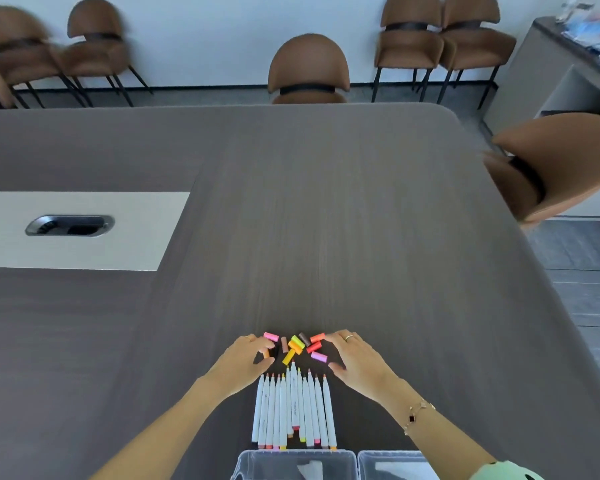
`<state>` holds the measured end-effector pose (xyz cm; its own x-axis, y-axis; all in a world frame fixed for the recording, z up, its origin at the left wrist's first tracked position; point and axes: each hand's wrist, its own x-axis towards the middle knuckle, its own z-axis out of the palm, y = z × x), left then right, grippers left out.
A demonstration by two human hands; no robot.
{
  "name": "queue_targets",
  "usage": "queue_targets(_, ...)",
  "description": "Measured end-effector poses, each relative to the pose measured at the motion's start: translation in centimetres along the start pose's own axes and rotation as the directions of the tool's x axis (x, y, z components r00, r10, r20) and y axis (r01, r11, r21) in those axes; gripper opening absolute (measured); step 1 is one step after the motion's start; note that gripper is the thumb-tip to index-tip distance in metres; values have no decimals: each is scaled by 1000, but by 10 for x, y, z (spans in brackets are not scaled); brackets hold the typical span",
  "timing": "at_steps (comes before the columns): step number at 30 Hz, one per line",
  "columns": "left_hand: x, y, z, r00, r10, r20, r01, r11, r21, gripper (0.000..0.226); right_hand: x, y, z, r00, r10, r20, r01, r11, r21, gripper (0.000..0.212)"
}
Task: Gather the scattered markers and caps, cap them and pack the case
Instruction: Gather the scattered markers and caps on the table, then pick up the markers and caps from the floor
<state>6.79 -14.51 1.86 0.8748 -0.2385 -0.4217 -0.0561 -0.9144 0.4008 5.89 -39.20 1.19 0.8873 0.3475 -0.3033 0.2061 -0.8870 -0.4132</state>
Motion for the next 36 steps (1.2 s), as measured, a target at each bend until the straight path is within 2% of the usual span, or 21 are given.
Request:
queue_targets(3, -18, 34, -13, 1000, 4, 20, -4, 1000, 5, 29, -35, 6, -27, 997, 39, 70, -41, 999, 18, 47)
queue_targets(8, -46, 99, -11, 997, 44, -62, -45, 999, -12, 21, -109, 31, -66, 990, 89, 110, -100, 991, 94, 41)
queue_targets(13, -71, 175, 22, 973, 223, -64, -228, 970, -88, 23, -203, 66, -70, 974, 229, 0, -222, 945, 240, 37)
queue_targets(17, -60, 227, 57, 930, 367, -21, -368, 927, -72, 28, -279, 106, -49, 912, 385, -144, -316, 880, 354, 33)
queue_targets(22, -40, 297, 115, 801, 597, 41, -594, 802, -72, 13, -348, 167, -2, 772, 565, -289, -389, 781, 489, 29)
queue_targets(26, -59, 354, 180, 643, 764, 57, -763, 645, -42, 25, -403, 198, 43, 648, 650, -397, -403, 734, 546, 26)
queue_targets(29, -91, 380, 233, 538, 834, 121, -834, 548, -66, 31, -453, 205, 81, 571, 698, -432, -440, 705, 557, 24)
queue_targets(32, -124, 394, 278, 466, 861, 204, -876, 481, -29, 34, -501, 205, 122, 587, 702, -402, -516, 708, 482, 24)
queue_targets(36, -176, 386, 329, 439, 873, 211, -892, 452, -16, 28, -568, 191, 171, 593, 707, -386, -581, 707, 403, 25)
